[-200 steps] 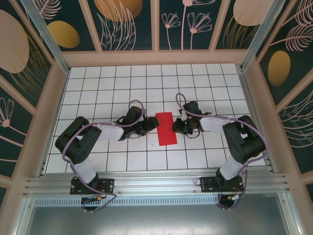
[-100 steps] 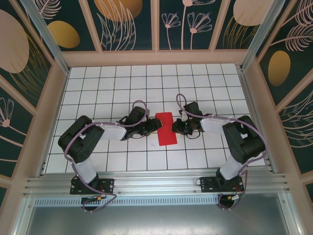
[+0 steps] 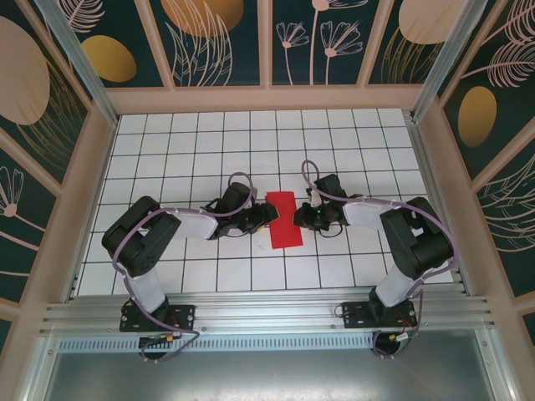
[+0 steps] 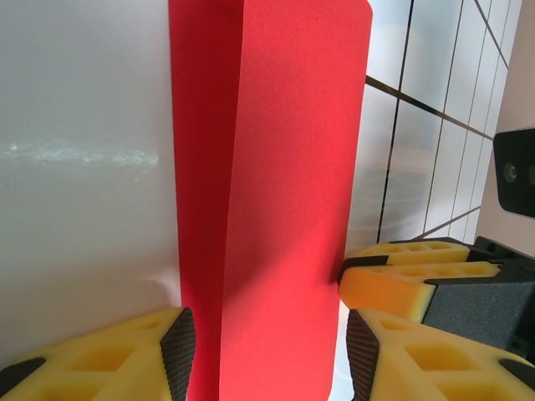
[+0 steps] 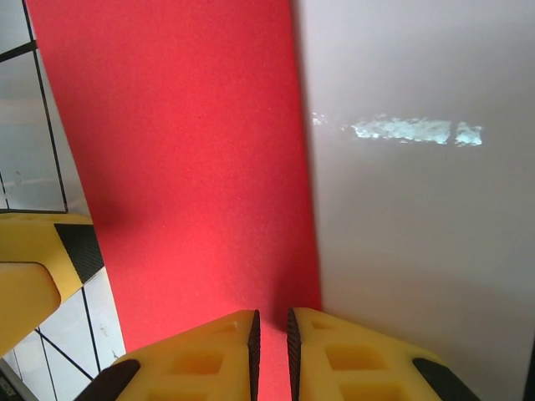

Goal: Fold a paper plane with a square sheet of paper (pick it up from the middle)
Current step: Fold the square sheet of paper in half at the center of the table.

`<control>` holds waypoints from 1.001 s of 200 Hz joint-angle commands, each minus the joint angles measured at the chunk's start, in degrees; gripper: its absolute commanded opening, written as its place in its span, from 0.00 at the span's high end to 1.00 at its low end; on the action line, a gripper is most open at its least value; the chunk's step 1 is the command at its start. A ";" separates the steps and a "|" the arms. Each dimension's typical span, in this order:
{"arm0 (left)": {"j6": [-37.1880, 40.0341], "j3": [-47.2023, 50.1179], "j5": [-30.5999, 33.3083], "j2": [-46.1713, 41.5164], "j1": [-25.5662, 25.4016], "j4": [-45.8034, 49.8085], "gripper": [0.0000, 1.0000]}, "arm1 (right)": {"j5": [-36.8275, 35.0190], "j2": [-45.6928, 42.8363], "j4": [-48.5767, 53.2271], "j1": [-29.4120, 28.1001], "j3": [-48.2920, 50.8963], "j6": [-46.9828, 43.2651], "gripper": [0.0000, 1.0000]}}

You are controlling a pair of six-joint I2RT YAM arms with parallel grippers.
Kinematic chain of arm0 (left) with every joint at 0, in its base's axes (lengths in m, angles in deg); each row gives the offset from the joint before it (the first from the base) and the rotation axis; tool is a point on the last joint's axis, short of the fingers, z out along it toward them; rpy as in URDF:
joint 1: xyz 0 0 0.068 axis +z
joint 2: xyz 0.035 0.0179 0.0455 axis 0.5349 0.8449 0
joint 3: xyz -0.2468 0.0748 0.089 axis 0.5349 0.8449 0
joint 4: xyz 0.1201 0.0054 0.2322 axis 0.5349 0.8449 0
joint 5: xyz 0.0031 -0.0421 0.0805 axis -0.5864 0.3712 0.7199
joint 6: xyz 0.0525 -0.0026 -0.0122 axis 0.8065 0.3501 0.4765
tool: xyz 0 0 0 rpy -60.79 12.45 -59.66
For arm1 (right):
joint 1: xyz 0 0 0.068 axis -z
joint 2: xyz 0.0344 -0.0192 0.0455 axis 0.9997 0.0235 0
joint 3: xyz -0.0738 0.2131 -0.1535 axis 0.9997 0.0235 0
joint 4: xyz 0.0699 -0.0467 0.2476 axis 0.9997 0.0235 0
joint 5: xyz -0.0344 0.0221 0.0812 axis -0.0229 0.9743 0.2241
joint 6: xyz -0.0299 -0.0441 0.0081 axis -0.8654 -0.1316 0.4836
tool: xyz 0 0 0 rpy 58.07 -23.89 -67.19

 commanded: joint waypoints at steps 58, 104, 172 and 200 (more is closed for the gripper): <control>-1.55 -1.22 -2.63 2.25 -1.07 -3.80 0.58 | 1.57 0.18 -1.77 0.44 1.20 0.75 0.79; -1.76 -1.23 -2.28 1.91 -1.01 -4.05 0.78 | 0.52 -2.53 -0.57 0.49 0.90 0.41 0.76; 4.88 -5.20 -0.89 -0.92 -0.98 8.82 0.97 | -10.65 -16.50 1.23 -4.13 3.43 -4.28 0.62; 5.37 -4.90 -0.87 -2.30 -0.11 10.71 0.97 | -20.12 -22.13 -1.05 -11.33 7.02 -6.55 0.55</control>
